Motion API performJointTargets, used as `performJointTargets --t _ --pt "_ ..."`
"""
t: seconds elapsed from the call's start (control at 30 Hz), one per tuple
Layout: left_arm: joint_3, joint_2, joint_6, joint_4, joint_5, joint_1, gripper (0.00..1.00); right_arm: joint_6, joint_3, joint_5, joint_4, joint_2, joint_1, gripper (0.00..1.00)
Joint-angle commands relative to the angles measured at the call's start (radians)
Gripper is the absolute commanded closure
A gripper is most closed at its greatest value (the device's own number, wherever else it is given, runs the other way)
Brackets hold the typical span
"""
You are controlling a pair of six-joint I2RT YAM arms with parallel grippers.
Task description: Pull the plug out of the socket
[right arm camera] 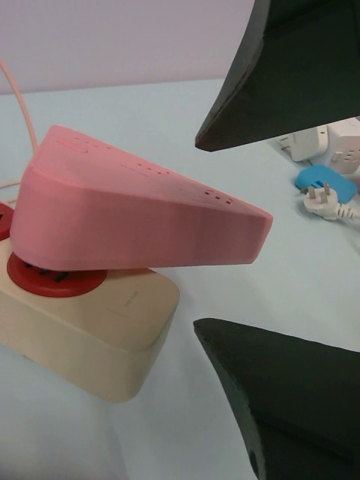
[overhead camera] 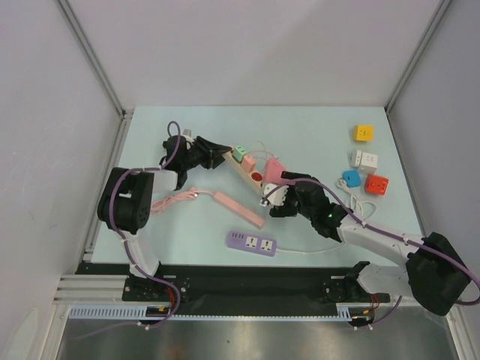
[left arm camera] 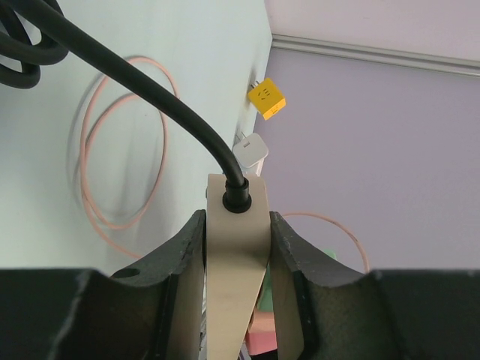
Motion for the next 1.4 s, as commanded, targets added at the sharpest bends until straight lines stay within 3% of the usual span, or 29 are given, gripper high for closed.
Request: performJointTargets --t 0.0,0.3,0.43,0.53,0.57,0.63,0.7,0.93,1.1,1.2,1.27,1.37 --pt "0.048 -0.041 -0.109 0.084 0.058 0.009 1.00 0.054 -0.018 -0.029 0.203 0.010 -0.026 0.00" --pt "0.048 -0.022 -0.150 0.137 0.099 0.009 1.00 -0.029 -0.131 -0.078 0.464 0.070 -0.054 0.08" --pt "0.050 -0.010 -0.158 0.153 0.121 0.009 1.00 -0.070 -0.159 -0.102 0.530 0.102 -0.082 0.22" --pt "0.050 -0.004 -0.159 0.157 0.132 0.009 1.00 -0.099 -0.171 -0.101 0.590 0.119 -0.088 0.43" --pt "0.050 -0.002 -0.158 0.159 0.135 0.009 1.00 -0.110 -0.173 -0.099 0.606 0.125 -0.089 0.58" --pt "0.050 -0.001 -0.149 0.153 0.138 0.009 1.00 -0.106 -0.173 -0.096 0.635 0.120 -0.091 0.72" --pt "0.054 -0.004 -0.117 0.119 0.133 0.009 1.00 -0.084 -0.170 -0.105 0.623 0.088 -0.088 0.98" --pt "0.122 -0.034 0.136 -0.166 0.054 0.009 1.00 0.132 -0.050 -0.072 0.385 0.019 -0.102 1.00" --pt "0.126 -0.025 0.199 -0.203 0.035 0.011 1.00 0.200 0.002 -0.081 0.244 0.013 -0.113 1.00" --pt "0.122 -0.025 0.209 -0.203 0.018 0.011 1.00 0.067 -0.059 0.070 0.367 0.016 -0.061 1.00" --pt "0.125 -0.025 0.221 -0.217 0.009 0.011 1.00 -0.120 -0.163 0.141 0.575 0.040 -0.005 1.00" --pt "0.132 -0.019 0.230 -0.222 -0.002 0.011 1.00 -0.152 -0.179 0.207 0.629 0.062 0.013 1.00"
